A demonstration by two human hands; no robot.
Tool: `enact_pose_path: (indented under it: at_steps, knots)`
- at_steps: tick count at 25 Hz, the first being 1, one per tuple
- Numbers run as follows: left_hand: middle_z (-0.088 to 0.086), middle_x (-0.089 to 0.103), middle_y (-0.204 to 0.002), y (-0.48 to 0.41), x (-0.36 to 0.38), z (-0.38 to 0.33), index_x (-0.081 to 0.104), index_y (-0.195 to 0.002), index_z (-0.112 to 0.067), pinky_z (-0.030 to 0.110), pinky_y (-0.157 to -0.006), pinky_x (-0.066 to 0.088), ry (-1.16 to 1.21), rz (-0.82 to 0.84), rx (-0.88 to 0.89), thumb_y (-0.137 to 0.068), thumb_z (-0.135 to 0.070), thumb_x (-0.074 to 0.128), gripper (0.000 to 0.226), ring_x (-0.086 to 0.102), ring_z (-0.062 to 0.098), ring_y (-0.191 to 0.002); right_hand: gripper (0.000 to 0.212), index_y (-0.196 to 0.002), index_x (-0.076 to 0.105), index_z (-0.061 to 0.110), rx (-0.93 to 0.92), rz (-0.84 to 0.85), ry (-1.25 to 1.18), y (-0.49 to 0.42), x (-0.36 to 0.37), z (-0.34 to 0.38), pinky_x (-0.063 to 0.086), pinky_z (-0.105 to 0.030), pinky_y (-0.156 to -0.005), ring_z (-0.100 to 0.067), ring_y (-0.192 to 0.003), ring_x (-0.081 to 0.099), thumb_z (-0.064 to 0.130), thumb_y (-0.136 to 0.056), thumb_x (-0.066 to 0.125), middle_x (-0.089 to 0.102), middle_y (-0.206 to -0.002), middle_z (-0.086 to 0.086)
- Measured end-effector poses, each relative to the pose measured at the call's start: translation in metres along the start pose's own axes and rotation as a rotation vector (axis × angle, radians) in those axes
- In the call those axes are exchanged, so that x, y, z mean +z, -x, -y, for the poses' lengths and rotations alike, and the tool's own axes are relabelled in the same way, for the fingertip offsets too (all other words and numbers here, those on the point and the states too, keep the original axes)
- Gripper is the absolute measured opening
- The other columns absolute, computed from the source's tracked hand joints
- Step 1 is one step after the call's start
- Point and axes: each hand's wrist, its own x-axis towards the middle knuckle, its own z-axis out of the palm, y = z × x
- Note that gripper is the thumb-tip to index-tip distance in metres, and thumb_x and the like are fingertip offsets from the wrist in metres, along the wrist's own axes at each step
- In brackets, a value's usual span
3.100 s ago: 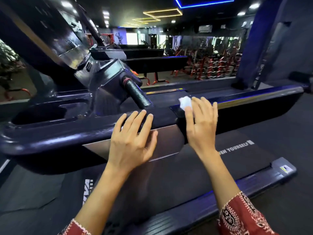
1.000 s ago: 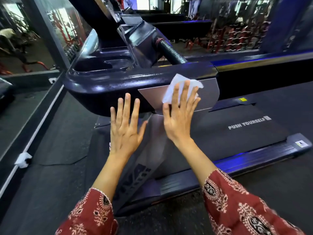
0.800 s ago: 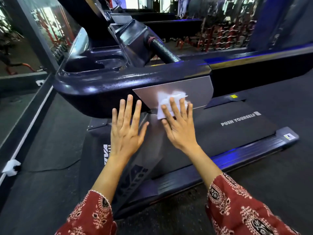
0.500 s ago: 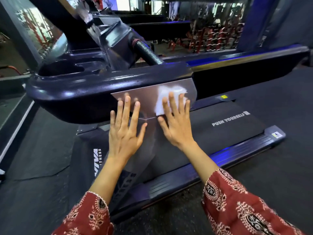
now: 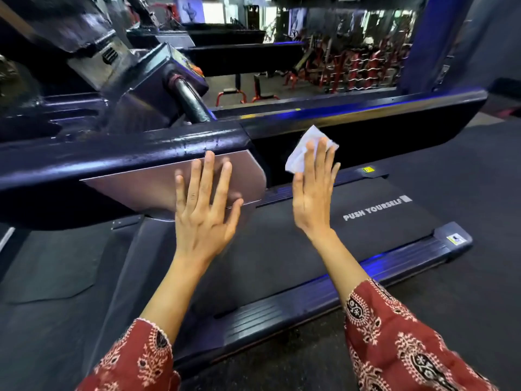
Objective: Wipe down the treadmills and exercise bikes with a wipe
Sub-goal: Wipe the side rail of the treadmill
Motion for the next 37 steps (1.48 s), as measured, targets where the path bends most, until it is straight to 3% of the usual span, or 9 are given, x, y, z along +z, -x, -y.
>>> enact_pose_path:
  at_steps: [5,9,14,18,22,25,29,34,37]
  knots:
    - [0.021,0.034,-0.146,-0.021,0.011,-0.020,0.039,-0.141,-0.005,0.046,-0.117,0.006,-0.042,-0.039,0.002,-0.090,-0.029,0.060,0.060,0.005,0.021,-0.147,0.049,-0.153,0.005,0.033,-0.438,0.042,0.105,0.017,0.008,-0.020,0.002,-0.047,-0.118,-0.017,-0.147,-0.012,0.038,-0.105,0.015,0.000,-0.161,0.008]
    - [0.024,0.034,-0.146,-0.023,0.013,-0.035,0.037,-0.142,-0.005,0.048,-0.117,0.011,-0.054,-0.018,-0.020,-0.090,-0.026,0.060,0.060,0.004,0.022,-0.147,0.052,-0.152,0.013,0.015,0.080,-0.054,-0.086,-0.002,-0.003,-0.040,-0.006,-0.041,-0.118,-0.031,-0.146,-0.009,0.039,-0.105,0.016,0.011,-0.158,-0.015]
    - [0.026,0.031,-0.147,-0.024,0.011,-0.047,0.035,-0.143,-0.004,0.048,-0.117,0.012,-0.072,0.021,-0.069,-0.091,-0.027,0.058,0.061,0.004,0.023,-0.147,0.051,-0.154,0.004,0.029,-0.512,-0.026,0.106,0.001,-0.001,-0.054,0.001,-0.042,-0.119,-0.019,-0.148,-0.006,0.032,-0.106,0.023,-0.003,-0.161,0.009]
    - [0.027,0.030,-0.148,-0.030,0.006,-0.050,0.033,-0.143,-0.003,0.047,-0.117,0.011,-0.088,0.055,-0.118,-0.090,-0.028,0.058,0.064,0.017,0.035,-0.142,0.048,-0.150,0.022,0.012,-0.076,-0.150,-0.111,-0.028,-0.011,-0.034,-0.001,-0.041,-0.119,-0.035,-0.146,0.001,0.028,-0.106,0.026,0.021,-0.157,-0.013]
    - [0.024,0.032,-0.148,-0.041,0.000,-0.047,0.037,-0.142,0.000,0.043,-0.118,0.010,-0.096,0.060,-0.142,-0.092,-0.031,0.054,0.061,0.022,0.035,-0.140,0.047,-0.151,0.026,0.018,-0.560,-0.115,0.062,-0.030,-0.006,-0.018,0.008,-0.047,-0.118,-0.023,-0.148,-0.001,0.025,-0.105,0.034,0.014,-0.160,-0.003]
    - [0.023,0.037,-0.146,-0.045,-0.005,-0.040,0.042,-0.139,-0.001,0.044,-0.117,0.014,-0.090,0.054,-0.118,-0.091,-0.029,0.054,0.057,0.027,0.034,-0.138,0.045,-0.146,0.035,0.010,-0.254,-0.168,-0.011,-0.037,-0.009,-0.008,0.004,-0.046,-0.119,-0.030,-0.147,0.003,0.027,-0.104,0.033,0.030,-0.153,-0.015]
    - [0.023,0.050,-0.136,-0.063,-0.007,-0.031,0.054,-0.130,0.001,0.043,-0.114,0.019,-0.044,0.024,-0.115,-0.089,-0.024,0.052,0.048,0.039,0.033,-0.131,0.043,-0.132,0.056,0.007,-0.597,-0.070,-0.011,-0.052,-0.005,0.048,0.014,-0.049,-0.116,-0.036,-0.126,0.040,0.030,-0.102,0.035,0.057,-0.129,-0.021]
    - [0.020,0.059,-0.126,-0.079,-0.011,-0.023,0.061,-0.121,0.001,0.046,-0.108,0.030,-0.040,0.066,-0.076,-0.090,-0.025,0.050,0.042,0.054,0.035,-0.119,0.037,-0.107,0.070,0.006,-0.261,-0.161,0.128,-0.086,-0.024,0.039,0.017,-0.057,-0.113,-0.034,-0.108,0.057,0.027,-0.096,0.041,0.065,-0.106,-0.011]
    - [0.019,0.062,-0.122,-0.084,-0.010,-0.020,0.064,-0.118,0.000,0.045,-0.104,0.032,-0.040,0.074,-0.046,-0.088,-0.026,0.050,0.042,0.058,0.034,-0.113,0.040,-0.109,0.068,0.004,-0.538,-0.018,0.068,-0.081,-0.020,0.053,0.024,-0.051,-0.109,-0.031,-0.110,0.058,0.027,-0.097,0.038,0.068,-0.109,-0.007]
